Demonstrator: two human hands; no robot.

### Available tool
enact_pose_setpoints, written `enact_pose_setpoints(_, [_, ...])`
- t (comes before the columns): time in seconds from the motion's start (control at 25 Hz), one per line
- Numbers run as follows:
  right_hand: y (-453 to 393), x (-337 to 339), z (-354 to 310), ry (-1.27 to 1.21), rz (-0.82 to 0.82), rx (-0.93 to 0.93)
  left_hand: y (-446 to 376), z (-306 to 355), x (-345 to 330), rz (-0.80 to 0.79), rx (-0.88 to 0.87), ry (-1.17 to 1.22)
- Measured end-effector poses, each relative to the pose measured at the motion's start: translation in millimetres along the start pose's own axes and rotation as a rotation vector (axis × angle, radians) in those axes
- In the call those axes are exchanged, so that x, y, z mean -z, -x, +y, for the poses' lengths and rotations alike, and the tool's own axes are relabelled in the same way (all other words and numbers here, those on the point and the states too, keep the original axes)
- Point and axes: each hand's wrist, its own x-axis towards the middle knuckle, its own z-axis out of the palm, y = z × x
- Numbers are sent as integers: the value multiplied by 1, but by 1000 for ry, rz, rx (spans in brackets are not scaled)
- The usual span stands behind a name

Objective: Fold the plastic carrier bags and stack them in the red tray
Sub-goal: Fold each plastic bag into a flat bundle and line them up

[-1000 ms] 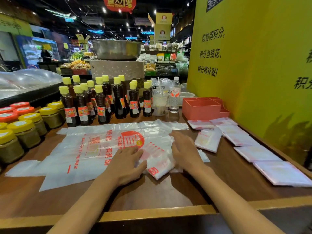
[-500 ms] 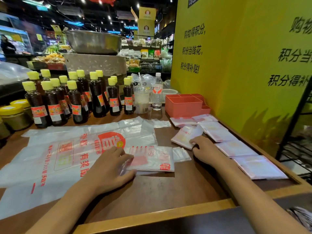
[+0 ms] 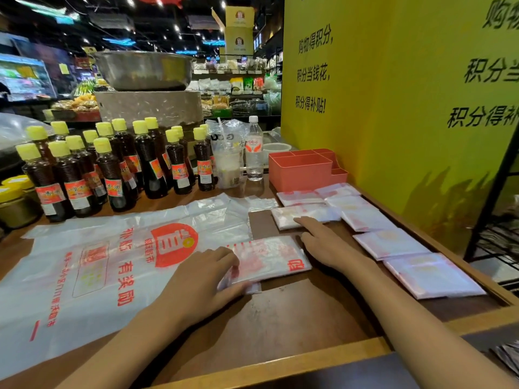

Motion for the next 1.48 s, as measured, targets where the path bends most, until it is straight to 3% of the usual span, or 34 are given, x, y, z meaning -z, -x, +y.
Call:
enact_pose_setpoints(0.2, [19, 18, 9, 32, 60, 141, -26, 36, -10, 37, -37, -26])
enact_pose_setpoints(0.48, [77, 16, 23, 222, -8, 225, -51, 75, -24, 3, -22, 41])
enact_pose_setpoints(0.68, [77, 11, 27, 288, -16, 243, -37, 42, -21, -328, 122, 47])
enact_pose_setpoints(0.76, [70, 12, 27, 291, -39, 214, -36, 35, -18, -378, 123, 68])
enact_pose_setpoints(1.0, [53, 17, 28, 305, -39, 109, -25, 34, -12, -279, 111, 49])
enact_pose_setpoints(1.48, [50, 4, 28, 333, 43, 108, 12, 56, 5, -247, 139, 53])
